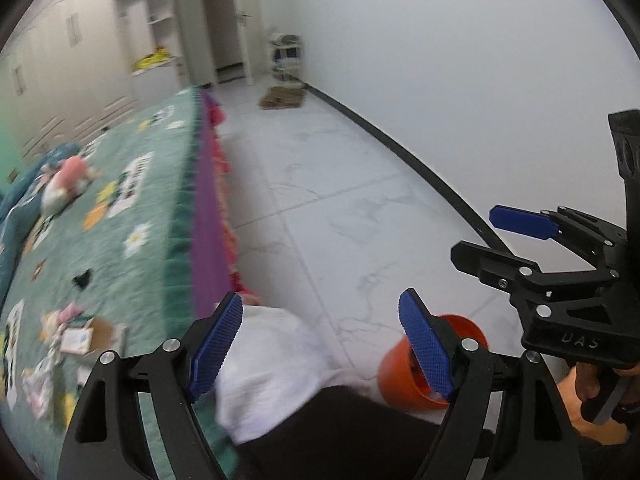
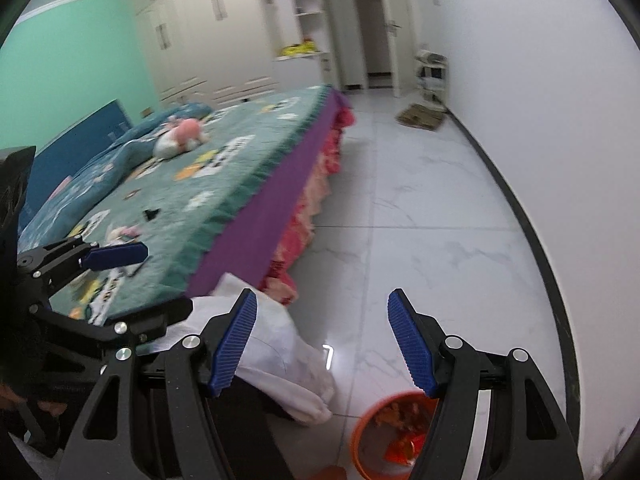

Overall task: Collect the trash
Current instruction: 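Move both open tools back over the bed, then grasp the white-and-blue medicine box with the right tool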

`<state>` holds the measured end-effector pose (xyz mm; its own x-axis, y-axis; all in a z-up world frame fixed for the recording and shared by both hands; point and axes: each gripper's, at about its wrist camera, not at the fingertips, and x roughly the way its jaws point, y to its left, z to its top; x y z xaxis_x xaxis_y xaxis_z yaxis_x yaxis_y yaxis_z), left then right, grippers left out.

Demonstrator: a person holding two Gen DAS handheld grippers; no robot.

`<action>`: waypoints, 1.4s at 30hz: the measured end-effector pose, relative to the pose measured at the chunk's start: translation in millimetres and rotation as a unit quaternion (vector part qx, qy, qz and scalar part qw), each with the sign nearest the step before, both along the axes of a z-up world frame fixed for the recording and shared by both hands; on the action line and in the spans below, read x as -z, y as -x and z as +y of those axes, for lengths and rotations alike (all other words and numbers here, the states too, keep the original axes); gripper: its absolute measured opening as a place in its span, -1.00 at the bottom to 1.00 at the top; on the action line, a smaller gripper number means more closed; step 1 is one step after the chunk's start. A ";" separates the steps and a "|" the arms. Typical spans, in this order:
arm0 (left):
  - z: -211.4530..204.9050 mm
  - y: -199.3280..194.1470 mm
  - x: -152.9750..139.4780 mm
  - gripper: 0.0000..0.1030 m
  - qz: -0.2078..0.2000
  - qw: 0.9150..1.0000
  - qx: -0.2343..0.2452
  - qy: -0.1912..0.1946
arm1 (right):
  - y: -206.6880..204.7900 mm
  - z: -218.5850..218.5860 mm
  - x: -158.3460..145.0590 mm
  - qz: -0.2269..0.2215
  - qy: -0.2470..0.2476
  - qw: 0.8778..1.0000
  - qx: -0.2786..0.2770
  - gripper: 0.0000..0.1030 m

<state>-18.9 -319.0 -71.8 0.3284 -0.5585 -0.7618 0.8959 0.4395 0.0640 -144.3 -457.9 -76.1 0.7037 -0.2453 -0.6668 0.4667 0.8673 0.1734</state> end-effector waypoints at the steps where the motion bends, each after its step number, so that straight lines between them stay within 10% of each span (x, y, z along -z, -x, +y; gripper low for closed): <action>1: 5.6 -4.2 -2.2 0.56 -0.002 1.000 -0.009 0.002 | -8.5 5.8 -3.2 -0.002 0.001 1.000 -0.013 0.33; 24: 188.3 -113.5 -13.1 0.61 0.010 0.964 -0.263 0.023 | -189.6 158.3 -24.3 -0.008 0.010 0.970 -0.241 0.33; 42: 258.2 -174.8 14.3 0.61 0.051 0.935 -0.350 0.017 | -280.8 226.6 2.0 0.033 0.020 0.943 -0.332 0.33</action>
